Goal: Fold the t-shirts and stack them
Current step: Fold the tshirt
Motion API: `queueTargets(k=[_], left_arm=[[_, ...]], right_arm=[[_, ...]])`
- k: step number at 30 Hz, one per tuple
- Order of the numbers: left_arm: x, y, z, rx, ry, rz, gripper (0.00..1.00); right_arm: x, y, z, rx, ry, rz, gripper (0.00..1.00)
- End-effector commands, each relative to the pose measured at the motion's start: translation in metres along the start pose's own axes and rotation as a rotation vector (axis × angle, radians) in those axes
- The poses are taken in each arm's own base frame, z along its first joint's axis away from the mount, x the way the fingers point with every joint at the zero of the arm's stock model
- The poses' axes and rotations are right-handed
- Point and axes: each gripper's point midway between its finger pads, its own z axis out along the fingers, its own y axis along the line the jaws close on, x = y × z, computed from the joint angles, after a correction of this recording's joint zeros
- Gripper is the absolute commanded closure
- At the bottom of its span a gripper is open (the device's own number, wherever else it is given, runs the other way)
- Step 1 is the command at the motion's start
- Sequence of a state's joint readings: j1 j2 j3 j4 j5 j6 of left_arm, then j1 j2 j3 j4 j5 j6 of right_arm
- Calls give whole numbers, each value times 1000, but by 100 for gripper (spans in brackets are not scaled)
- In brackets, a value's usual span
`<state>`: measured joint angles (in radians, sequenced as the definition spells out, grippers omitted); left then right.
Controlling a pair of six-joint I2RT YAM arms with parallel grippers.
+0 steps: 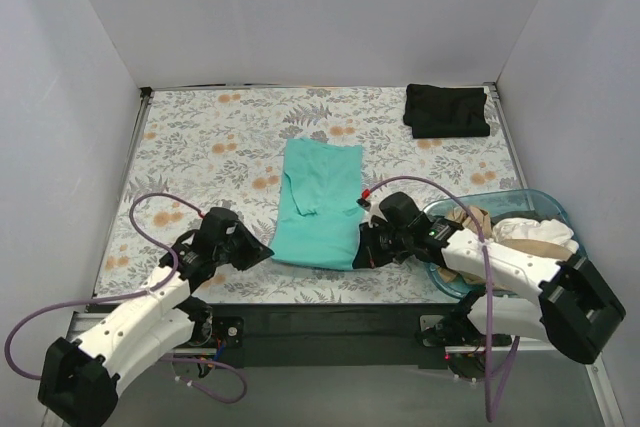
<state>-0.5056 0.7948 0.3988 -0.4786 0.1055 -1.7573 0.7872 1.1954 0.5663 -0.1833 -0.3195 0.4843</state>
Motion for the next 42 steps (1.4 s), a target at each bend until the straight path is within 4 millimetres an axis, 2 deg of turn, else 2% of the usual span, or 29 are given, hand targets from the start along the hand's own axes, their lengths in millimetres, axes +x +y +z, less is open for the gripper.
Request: queueTargets(k=[1,2,3,5,6,7,9,14,17,25,32,37,42], left_arm=[[10,11,-21,-65,37,-38,100],[7,7,-26,-63,21,-36,100],[-1,-7,-37,-23,-8,-31,100],[-8,-14,-48,-15,-42,-23,100],[-11,-20,-53,1,-54,-21,100],[-18,-33,-61,38,-77,-19,100],[-25,-43,-67,62,-104,-14,100],[-47,-61,-78,79,-193,-13,100],[-61,-69,-82,82,-257,-31,100],[-88,-84,-82,101,-370,-61,100],[-113,-94,-74,53,-458,-94,100],[-126,-112,-62,69,-483,-78,100],[-143,-123,-53,40,-527,-60,100]], right_arm=[[19,6,-20,10,60,15,99],[9,18,-30,-22,27,-9,99],[5,24,-36,-39,17,-37,99],[1,38,-48,-79,19,-66,99],[-13,50,-57,-110,-8,-107,99],[-15,56,-61,-126,-7,-121,99],[-23,72,-70,-179,3,-153,99],[-35,96,-82,-318,47,-155,99],[-43,100,-89,-387,60,-120,99],[-66,98,-93,-466,59,-82,99],[-87,81,-89,-508,51,-4,99],[-102,68,-81,-504,39,26,99],[-118,46,-78,-483,7,80,99]])
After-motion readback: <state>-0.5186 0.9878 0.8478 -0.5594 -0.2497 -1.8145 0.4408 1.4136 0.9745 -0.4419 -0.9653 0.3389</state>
